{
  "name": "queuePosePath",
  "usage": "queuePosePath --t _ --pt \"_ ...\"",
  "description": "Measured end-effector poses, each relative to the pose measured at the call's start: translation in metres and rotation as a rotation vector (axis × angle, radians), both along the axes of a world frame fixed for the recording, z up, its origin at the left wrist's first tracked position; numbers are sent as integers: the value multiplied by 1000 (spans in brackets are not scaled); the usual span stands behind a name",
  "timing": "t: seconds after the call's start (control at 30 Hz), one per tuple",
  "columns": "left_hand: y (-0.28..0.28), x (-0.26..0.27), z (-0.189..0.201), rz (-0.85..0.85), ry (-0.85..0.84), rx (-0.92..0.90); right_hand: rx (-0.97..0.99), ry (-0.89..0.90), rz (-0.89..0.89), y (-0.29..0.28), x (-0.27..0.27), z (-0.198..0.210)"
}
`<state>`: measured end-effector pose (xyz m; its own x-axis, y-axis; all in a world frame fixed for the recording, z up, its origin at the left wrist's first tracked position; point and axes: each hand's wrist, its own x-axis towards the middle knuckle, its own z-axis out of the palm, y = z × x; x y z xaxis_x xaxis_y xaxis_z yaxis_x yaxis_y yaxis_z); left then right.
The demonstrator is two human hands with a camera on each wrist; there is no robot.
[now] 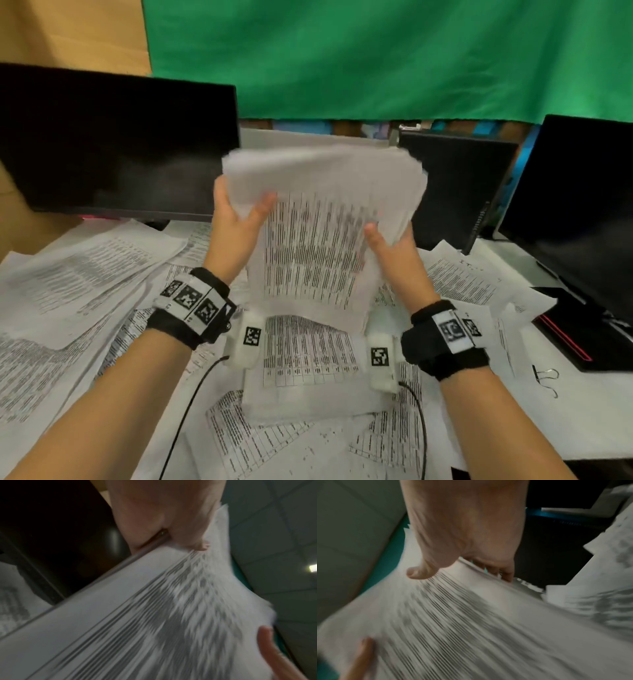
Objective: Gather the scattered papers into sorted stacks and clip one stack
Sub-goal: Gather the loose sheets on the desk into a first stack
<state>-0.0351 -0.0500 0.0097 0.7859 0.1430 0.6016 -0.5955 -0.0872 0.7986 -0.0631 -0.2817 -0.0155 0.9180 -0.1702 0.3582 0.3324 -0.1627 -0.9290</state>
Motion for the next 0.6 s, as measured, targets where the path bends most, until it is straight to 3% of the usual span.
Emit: queuePosePath --t 0.1,0.17,0.3,0.37,0.47,0.6 --pt "1 -5 5 -166 44 -22 177 -61 34 5 -10 25" --pt "-10 -8 4 -255 123 70 127 -24 125 14 -15 35" --pt "-21 -7 16 -217 109 10 224 -76 108 18 -10 52" --pt "-3 2 15 -311 163 -44 300 -52 152 3 -8 53" --pt "13 3 3 -508 345 60 265 32 218 -5 -13 46" --pt "-7 -1 10 -480 360 139 224 24 122 15 -8 53"
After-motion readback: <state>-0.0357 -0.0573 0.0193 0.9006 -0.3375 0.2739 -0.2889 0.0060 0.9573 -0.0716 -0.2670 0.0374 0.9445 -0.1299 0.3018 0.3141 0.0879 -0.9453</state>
